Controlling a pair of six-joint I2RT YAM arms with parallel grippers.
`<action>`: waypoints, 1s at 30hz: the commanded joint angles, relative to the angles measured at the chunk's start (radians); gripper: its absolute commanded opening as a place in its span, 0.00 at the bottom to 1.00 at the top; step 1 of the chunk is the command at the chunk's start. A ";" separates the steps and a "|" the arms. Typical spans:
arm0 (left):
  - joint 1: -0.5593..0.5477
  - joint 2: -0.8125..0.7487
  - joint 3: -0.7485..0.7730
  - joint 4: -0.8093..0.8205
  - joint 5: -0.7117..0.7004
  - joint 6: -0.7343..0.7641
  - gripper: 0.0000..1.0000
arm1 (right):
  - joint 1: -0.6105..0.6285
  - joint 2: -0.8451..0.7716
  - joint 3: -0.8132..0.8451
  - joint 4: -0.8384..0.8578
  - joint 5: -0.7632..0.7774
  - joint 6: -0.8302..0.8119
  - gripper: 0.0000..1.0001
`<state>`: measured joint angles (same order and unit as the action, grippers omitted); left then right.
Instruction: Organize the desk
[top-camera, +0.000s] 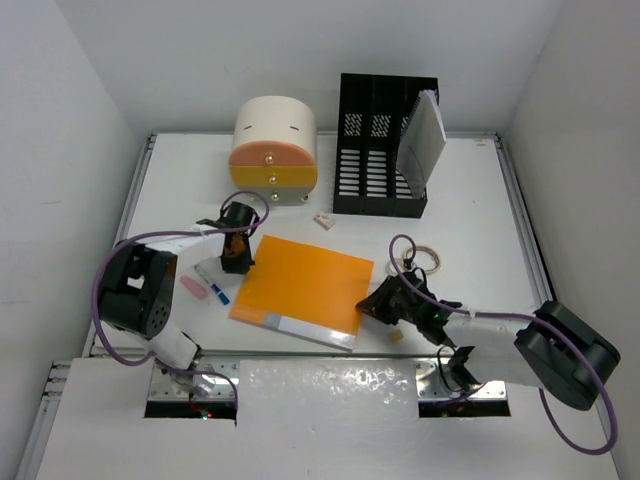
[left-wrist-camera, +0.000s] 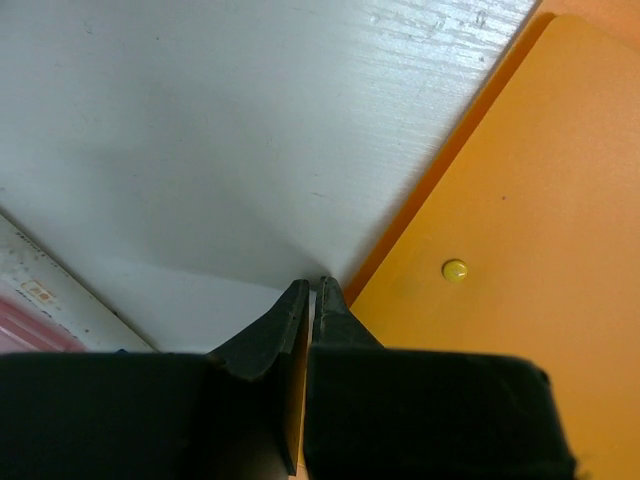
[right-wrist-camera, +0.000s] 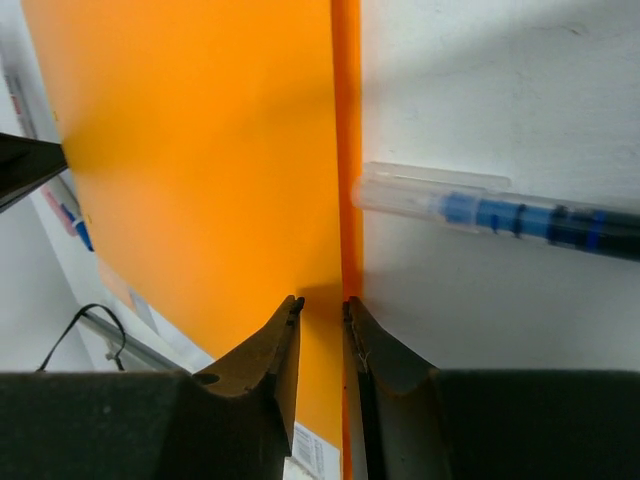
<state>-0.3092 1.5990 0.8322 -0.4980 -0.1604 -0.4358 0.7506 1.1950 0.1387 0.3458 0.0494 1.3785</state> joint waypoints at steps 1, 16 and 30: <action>-0.019 0.004 -0.019 -0.011 0.028 -0.024 0.00 | 0.007 -0.012 0.022 0.203 -0.028 0.019 0.22; -0.021 -0.001 -0.015 -0.014 0.015 -0.024 0.00 | 0.009 -0.163 -0.019 0.206 0.009 0.034 0.21; -0.021 -0.005 -0.013 -0.017 0.001 -0.027 0.00 | 0.009 0.055 -0.091 0.790 -0.046 0.094 0.18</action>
<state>-0.3088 1.5990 0.8318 -0.4992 -0.2272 -0.4358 0.7506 1.1957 0.0338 0.7689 0.0513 1.4361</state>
